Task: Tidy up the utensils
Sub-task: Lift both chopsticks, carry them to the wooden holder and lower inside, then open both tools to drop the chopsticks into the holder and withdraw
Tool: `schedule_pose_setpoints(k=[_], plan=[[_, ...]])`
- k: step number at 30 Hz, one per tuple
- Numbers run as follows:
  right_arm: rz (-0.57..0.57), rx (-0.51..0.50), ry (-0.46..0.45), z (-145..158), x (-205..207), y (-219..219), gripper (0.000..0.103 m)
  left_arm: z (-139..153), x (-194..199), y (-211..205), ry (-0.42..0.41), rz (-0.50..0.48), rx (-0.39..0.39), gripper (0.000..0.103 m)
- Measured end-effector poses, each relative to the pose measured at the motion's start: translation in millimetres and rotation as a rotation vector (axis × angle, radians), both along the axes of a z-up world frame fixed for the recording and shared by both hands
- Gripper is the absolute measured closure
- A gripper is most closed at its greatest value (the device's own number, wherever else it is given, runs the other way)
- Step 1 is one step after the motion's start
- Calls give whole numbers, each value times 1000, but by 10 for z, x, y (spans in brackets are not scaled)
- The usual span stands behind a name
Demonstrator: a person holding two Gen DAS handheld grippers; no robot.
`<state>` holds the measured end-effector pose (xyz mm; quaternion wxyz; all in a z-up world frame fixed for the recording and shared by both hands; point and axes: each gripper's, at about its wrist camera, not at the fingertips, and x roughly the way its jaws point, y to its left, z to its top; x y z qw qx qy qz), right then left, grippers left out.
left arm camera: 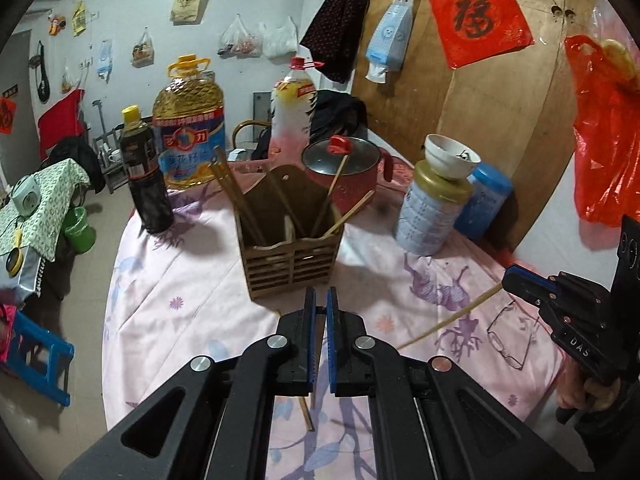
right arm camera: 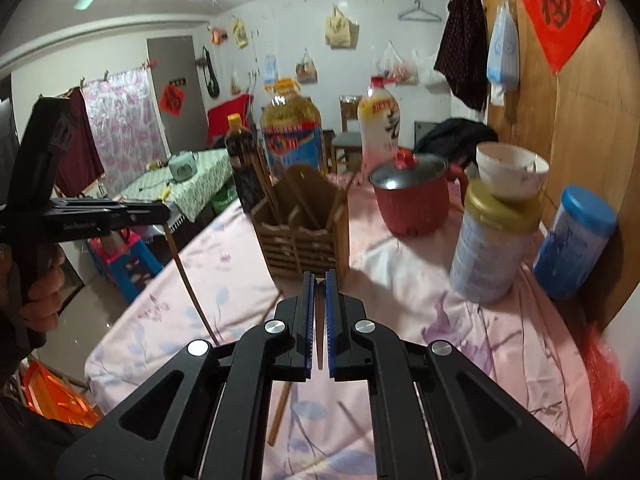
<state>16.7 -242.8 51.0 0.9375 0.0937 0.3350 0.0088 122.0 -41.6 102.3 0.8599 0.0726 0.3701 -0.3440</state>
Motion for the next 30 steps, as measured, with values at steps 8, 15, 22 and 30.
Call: schedule_pose_setpoints(k=[8,15,22,30], plan=[[2,28,-67,343,312,-86,96,377,315,-172,-27,-15,-37,98],[20,-5,-163,805,881,-125,96,999,816,-353,-143,39,-76,98],[36,-21,-145,684,1507,-89,96,959,1325,-546,-161,99,-38,98],[68,-5,-22,128,1955,-24,92,372,1725,-639,-48,116,-2,97]])
